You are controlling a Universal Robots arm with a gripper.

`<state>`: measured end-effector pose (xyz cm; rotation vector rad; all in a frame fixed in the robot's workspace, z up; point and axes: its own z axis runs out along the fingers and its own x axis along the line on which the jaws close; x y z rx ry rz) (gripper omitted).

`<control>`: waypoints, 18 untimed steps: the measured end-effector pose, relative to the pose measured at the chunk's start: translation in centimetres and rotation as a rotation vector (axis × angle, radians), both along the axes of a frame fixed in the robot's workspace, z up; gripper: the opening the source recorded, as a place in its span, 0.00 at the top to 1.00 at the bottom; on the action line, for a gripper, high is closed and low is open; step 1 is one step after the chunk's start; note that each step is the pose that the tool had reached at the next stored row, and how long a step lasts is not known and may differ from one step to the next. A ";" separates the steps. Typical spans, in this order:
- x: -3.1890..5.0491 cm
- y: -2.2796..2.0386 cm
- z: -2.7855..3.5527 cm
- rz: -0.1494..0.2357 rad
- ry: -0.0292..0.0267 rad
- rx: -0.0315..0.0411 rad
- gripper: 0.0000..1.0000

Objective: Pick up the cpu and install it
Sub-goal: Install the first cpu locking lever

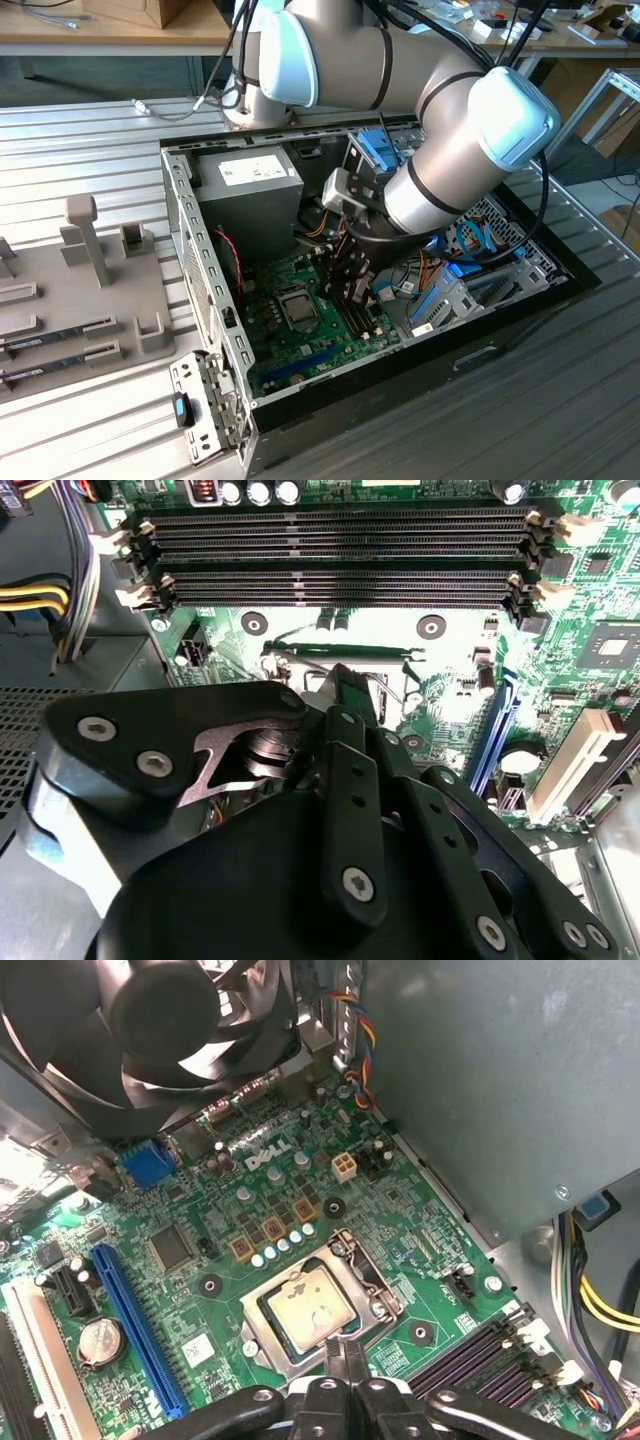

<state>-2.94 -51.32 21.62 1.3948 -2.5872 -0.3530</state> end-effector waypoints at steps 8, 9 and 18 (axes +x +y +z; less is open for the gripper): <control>0.01 0.00 -0.10 0.000 0.0000 -0.0019 0.89; 0.01 0.00 -0.10 0.000 0.0000 -0.0020 0.89; 0.01 0.00 -0.11 0.000 -0.0244 -0.0020 0.89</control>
